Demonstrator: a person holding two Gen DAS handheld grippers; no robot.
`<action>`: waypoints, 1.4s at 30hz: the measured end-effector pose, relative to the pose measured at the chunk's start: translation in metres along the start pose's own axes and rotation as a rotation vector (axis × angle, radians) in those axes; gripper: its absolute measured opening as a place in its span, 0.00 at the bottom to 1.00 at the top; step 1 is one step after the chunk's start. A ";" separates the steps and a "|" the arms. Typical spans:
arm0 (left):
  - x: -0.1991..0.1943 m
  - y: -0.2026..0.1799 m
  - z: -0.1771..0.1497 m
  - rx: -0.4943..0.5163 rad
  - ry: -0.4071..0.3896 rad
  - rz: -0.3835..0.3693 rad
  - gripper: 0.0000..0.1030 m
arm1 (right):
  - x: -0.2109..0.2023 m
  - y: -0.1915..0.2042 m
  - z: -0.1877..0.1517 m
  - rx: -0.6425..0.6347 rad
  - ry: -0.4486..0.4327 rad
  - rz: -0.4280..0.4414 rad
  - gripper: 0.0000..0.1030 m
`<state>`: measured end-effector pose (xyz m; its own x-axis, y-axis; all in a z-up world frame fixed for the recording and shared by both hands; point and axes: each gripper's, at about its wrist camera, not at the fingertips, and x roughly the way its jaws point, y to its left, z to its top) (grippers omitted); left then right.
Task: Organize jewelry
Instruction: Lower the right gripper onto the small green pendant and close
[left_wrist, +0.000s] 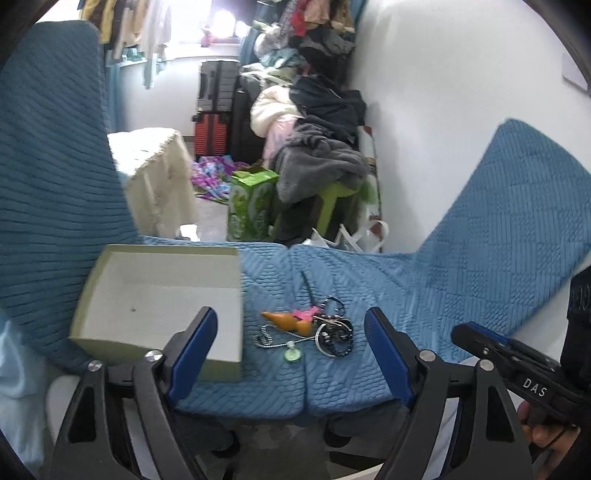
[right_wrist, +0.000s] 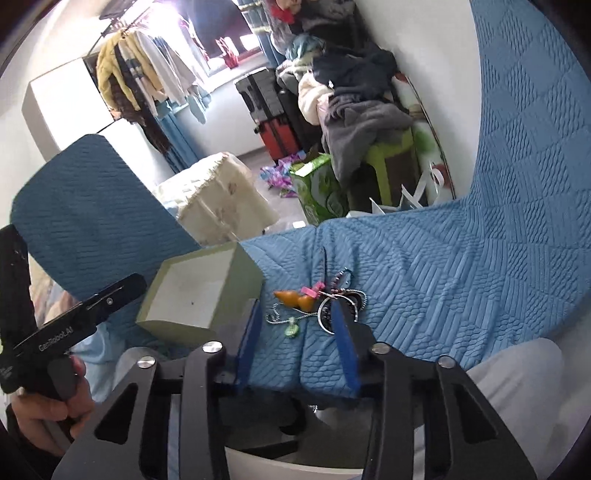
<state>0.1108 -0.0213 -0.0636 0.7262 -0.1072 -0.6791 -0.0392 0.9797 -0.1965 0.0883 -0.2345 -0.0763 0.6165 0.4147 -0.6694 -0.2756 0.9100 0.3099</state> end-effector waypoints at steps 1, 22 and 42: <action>0.008 -0.002 -0.001 0.004 0.011 -0.003 0.71 | 0.003 -0.002 0.000 -0.006 -0.001 -0.010 0.34; 0.195 0.007 -0.071 -0.043 0.349 -0.072 0.44 | 0.151 -0.058 -0.004 -0.021 0.190 -0.037 0.33; 0.245 0.006 -0.088 -0.022 0.385 -0.023 0.23 | 0.246 -0.075 0.011 -0.003 0.283 -0.034 0.26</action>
<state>0.2275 -0.0568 -0.2934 0.4160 -0.1892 -0.8895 -0.0431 0.9729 -0.2271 0.2687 -0.2005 -0.2565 0.3948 0.3685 -0.8416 -0.2602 0.9234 0.2822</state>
